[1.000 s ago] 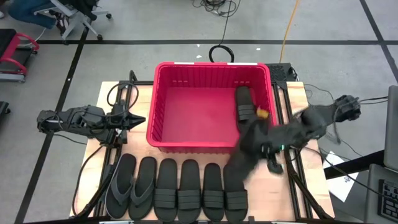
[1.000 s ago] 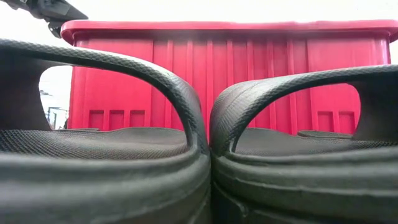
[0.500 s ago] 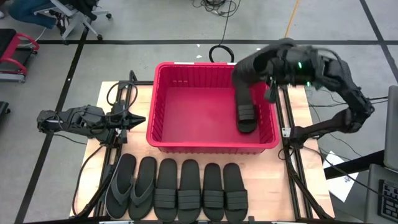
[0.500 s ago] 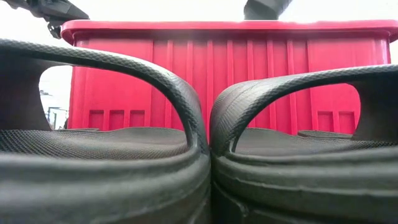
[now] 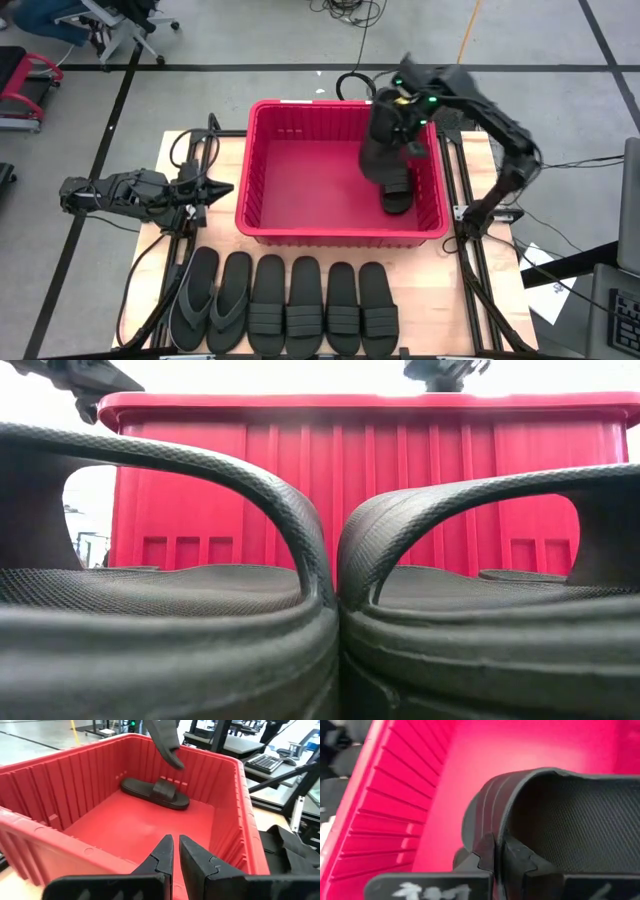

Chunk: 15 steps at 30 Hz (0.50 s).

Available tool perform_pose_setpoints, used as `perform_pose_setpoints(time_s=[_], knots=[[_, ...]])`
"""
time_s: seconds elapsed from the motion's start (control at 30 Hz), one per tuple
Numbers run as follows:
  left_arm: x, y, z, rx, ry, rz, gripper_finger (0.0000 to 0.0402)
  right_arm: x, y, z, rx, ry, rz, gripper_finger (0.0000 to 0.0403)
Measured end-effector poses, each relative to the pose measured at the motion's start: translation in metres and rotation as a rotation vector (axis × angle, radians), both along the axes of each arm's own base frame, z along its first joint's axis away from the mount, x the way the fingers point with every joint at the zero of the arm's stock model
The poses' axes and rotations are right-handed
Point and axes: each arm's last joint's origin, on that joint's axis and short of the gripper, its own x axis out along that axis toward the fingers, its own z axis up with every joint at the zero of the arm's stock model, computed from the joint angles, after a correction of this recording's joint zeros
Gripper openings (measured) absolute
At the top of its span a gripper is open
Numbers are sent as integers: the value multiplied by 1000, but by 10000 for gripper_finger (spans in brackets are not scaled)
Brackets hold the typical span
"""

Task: Pick and place slides into bin
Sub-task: Put the black slipper into the red bin

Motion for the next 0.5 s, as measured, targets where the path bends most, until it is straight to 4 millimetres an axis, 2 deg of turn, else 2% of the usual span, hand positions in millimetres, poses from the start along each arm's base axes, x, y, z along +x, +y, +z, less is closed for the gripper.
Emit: perform_pose_setpoints(time_s=[0.1, 0.23, 0.5], knots=[[0, 0, 0, 5, -1, 16, 26, 21, -9, -22, 99, -3, 59, 4], [0, 0, 0, 5, 1, 17, 26, 40, -10, -51, 187, 39, 120, 4], [0, 0, 0, 3, 2, 17, 26, 57, -14, -117, 260, 116, 139, 4]])
